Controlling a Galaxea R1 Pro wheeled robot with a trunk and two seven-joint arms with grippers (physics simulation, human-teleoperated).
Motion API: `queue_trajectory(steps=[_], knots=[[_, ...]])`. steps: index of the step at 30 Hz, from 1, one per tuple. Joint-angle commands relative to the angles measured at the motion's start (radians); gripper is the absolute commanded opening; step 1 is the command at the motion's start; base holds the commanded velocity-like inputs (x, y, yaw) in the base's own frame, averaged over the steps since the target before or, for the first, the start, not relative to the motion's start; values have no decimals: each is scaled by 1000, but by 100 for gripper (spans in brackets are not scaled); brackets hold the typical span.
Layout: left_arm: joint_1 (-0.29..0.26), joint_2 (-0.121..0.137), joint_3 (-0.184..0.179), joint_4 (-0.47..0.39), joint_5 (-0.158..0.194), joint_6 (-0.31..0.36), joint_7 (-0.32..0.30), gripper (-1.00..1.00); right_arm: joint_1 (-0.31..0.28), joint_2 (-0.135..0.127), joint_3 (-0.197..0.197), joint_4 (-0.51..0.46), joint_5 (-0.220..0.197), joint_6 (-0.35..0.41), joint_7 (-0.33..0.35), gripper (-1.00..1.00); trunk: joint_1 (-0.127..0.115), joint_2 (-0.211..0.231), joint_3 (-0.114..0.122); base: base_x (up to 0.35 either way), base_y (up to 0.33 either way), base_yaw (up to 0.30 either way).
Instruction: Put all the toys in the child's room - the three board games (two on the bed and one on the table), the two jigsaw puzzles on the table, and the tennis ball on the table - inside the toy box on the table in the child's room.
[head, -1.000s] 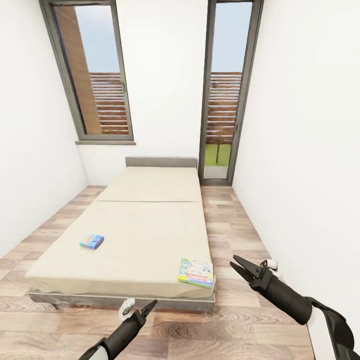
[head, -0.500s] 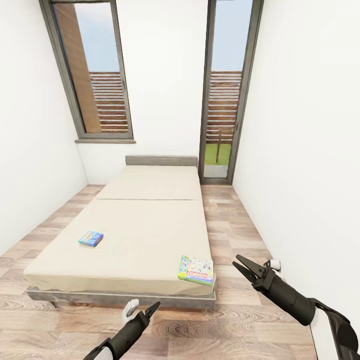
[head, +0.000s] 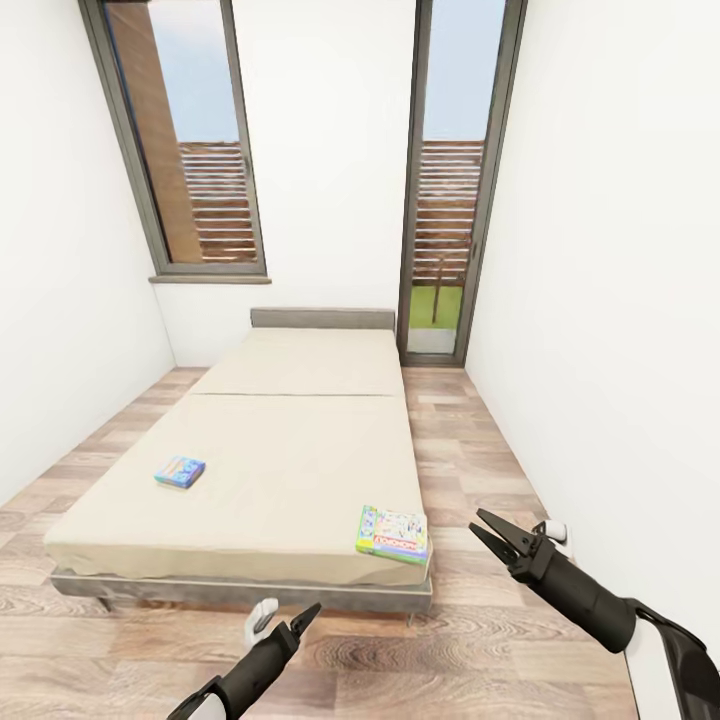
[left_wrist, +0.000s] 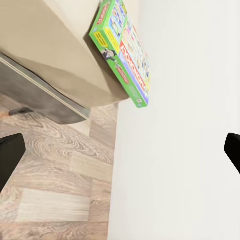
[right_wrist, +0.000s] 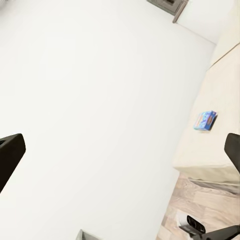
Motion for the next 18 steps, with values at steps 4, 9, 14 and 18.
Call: queue_trajectory(steps=[4, 9, 14, 18], knots=[[0, -1, 5, -2, -2, 8, -9, 100, -1, 1, -14, 0, 4, 4, 5, 100, 15, -29, -14, 0, 0, 0], [0, -1, 4, 9, -3, 9, -11, 100, -1, 1, -23, 0, 5, 4, 5, 100, 35, -64, -29, 0, 0, 0], [0, 0, 2, 41, -11, 8, -12, 100, -1, 1, -28, 0, 5, 4, 5, 100, 35, -64, -29, 0, 0, 0], [0, 1, 1, 59, -17, 6, -16, 100, -1, 1, -30, 0, 5, 4, 5, 100, 35, -64, -29, 0, 0, 0]])
